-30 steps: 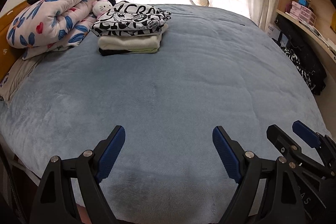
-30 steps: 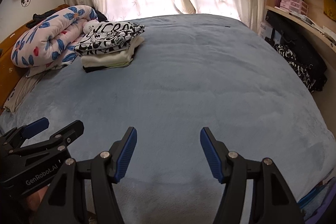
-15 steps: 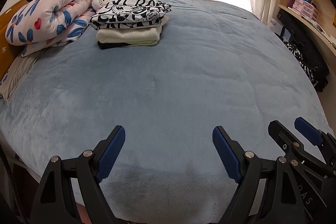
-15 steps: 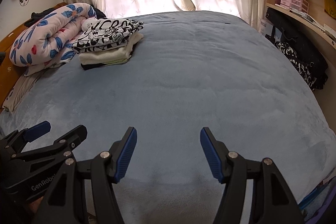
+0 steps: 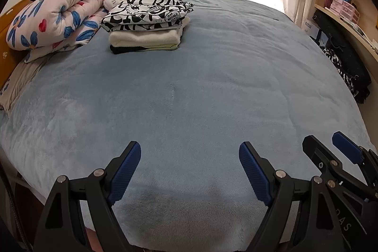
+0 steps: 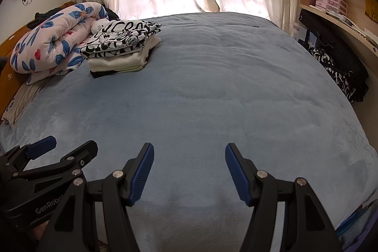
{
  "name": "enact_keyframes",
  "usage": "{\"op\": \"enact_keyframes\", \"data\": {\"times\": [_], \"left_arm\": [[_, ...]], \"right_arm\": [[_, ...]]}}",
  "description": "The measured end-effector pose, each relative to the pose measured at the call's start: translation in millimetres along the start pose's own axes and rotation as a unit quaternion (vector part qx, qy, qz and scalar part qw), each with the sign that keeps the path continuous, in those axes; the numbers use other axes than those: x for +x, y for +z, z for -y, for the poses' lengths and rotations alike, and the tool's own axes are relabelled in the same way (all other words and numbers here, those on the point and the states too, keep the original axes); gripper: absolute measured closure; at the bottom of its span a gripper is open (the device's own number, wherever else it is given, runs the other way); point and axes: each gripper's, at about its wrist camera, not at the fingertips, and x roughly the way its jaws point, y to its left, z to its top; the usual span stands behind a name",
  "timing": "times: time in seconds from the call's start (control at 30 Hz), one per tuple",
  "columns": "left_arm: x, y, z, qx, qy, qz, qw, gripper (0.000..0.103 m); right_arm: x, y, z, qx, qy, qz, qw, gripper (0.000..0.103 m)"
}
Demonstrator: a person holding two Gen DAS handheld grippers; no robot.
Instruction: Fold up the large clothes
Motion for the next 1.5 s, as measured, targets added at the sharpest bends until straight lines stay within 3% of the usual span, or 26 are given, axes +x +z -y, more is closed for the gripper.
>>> {"op": "enact_keyframes", "data": {"times": [1.5], "left_arm": [[2.3,-0.5,0.5,0.005,0.002,-0.006,1.0,0.019]], "right_arm": [[0.2,-0.7,2.7,-0.003,-0.002,-0.001,1.0,0.04]]}}
